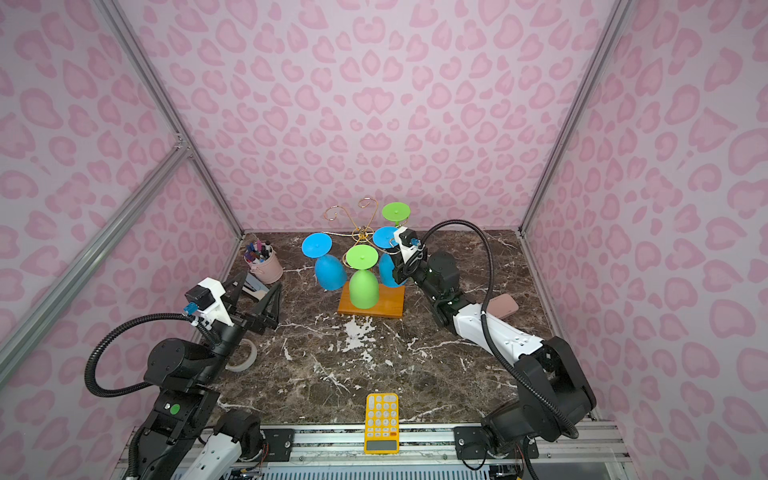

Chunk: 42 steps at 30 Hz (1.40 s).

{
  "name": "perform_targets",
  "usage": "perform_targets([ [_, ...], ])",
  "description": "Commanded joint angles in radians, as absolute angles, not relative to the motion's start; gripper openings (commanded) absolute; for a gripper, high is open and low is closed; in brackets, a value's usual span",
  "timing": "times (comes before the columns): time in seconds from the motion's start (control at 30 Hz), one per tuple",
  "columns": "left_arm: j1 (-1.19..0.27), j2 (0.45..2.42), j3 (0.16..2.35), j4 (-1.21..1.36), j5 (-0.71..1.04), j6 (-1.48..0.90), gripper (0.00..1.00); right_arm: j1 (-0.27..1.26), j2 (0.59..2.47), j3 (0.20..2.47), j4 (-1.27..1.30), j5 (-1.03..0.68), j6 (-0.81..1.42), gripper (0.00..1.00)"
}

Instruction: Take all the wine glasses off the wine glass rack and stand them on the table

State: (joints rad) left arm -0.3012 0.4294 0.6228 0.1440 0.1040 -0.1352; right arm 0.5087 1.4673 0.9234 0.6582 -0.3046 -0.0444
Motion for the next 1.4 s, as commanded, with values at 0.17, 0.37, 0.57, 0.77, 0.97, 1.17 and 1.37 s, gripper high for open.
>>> perform_targets([
  [0.17,-0.301,0.425,0.620,0.152,0.095,-0.127,0.97,0.507,1.461,0.915,0.665,-0.263,-0.048,0.04],
  [0.37,-0.301,0.426,0.620,0.153,0.095,-0.125,0.97,0.507,1.458,0.922,0.661,-0.270,-0.048,0.03],
  [0.57,-0.301,0.425,0.620,0.156,0.096,-0.126,0.97,0.507,1.441,0.914,0.650,-0.211,-0.049,0.03],
  [0.77,-0.302,0.425,0.617,0.156,0.096,-0.124,0.97,0.505,1.424,0.899,0.636,-0.184,-0.054,0.02],
  [0.97,-0.301,0.425,0.615,0.158,0.097,-0.124,0.97,0.505,1.410,0.884,0.624,-0.149,-0.053,0.02],
  [1.17,-0.301,0.423,0.614,0.159,0.098,-0.123,0.97,0.495,1.389,0.870,0.616,-0.119,-0.045,0.01],
  [1.37,-0.301,0.417,0.615,0.156,0.100,-0.119,0.97,0.486,1.363,0.852,0.604,-0.106,-0.049,0.01],
])
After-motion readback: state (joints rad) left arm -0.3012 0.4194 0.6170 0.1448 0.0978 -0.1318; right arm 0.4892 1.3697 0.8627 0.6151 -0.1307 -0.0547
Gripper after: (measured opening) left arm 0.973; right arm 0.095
